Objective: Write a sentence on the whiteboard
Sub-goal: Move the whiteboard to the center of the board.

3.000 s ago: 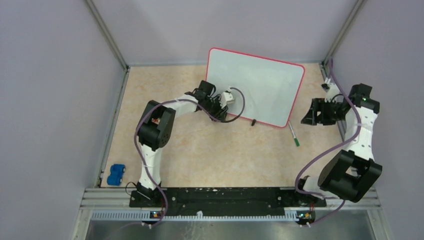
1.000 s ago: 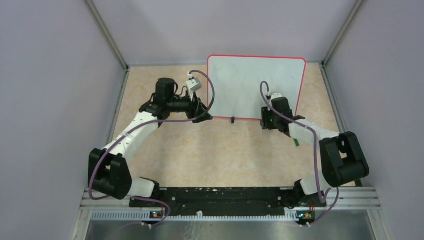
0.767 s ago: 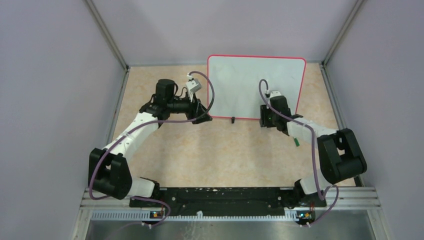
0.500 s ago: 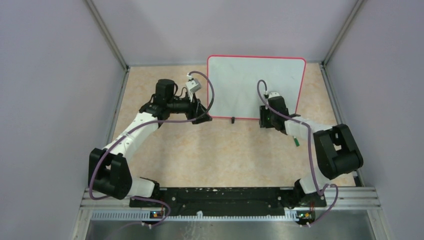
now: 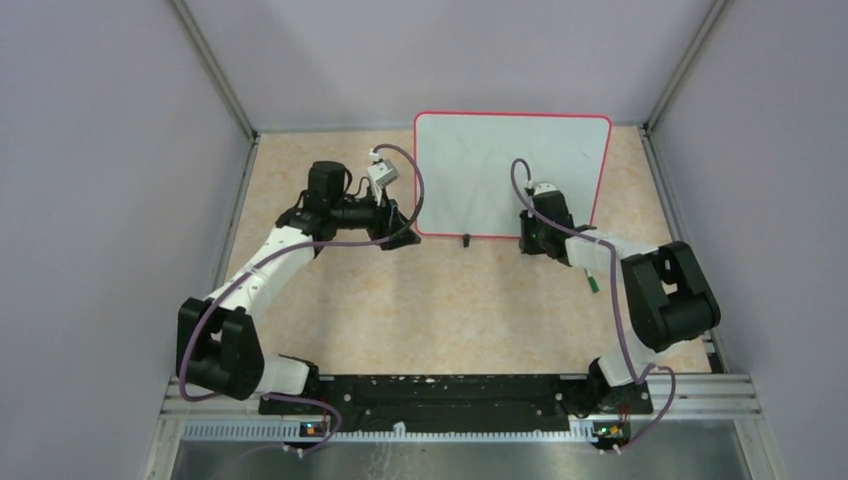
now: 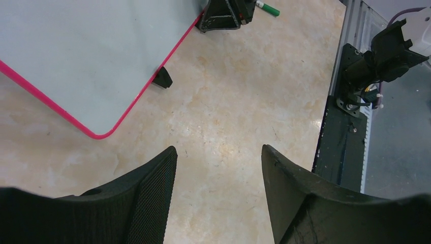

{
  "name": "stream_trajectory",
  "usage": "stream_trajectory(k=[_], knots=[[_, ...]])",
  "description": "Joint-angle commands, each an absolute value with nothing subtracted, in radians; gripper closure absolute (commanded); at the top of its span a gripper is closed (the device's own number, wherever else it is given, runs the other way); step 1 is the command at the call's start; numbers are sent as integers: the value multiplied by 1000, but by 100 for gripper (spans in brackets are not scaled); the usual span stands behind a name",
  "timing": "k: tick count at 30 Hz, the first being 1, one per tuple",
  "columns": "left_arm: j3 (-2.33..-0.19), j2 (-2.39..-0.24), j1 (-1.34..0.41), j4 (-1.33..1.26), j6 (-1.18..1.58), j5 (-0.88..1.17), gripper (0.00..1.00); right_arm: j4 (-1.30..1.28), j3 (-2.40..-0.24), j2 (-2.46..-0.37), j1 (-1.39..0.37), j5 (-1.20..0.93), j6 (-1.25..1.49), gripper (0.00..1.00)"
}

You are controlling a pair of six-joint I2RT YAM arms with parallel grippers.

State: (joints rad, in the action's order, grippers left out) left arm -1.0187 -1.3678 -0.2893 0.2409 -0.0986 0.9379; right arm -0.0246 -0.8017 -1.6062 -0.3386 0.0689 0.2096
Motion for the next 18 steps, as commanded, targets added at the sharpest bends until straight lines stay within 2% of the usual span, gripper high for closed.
stream_trajectory(k=[1, 3, 4, 18], knots=[[-1030, -1324, -269, 254, -112, 952, 32, 8, -849, -1591, -350, 74, 185, 85], [-1032, -1320, -254, 251, -111, 950, 31, 6, -836, -1571, -356, 62, 169, 98], [-1035, -1320, -250, 249, -107, 951, 30, 4, -834, -1563, -361, 57, 163, 100], [-1115, -1253, -142, 348, -95, 911, 27, -40, -768, -1463, -527, -16, 114, 100]])
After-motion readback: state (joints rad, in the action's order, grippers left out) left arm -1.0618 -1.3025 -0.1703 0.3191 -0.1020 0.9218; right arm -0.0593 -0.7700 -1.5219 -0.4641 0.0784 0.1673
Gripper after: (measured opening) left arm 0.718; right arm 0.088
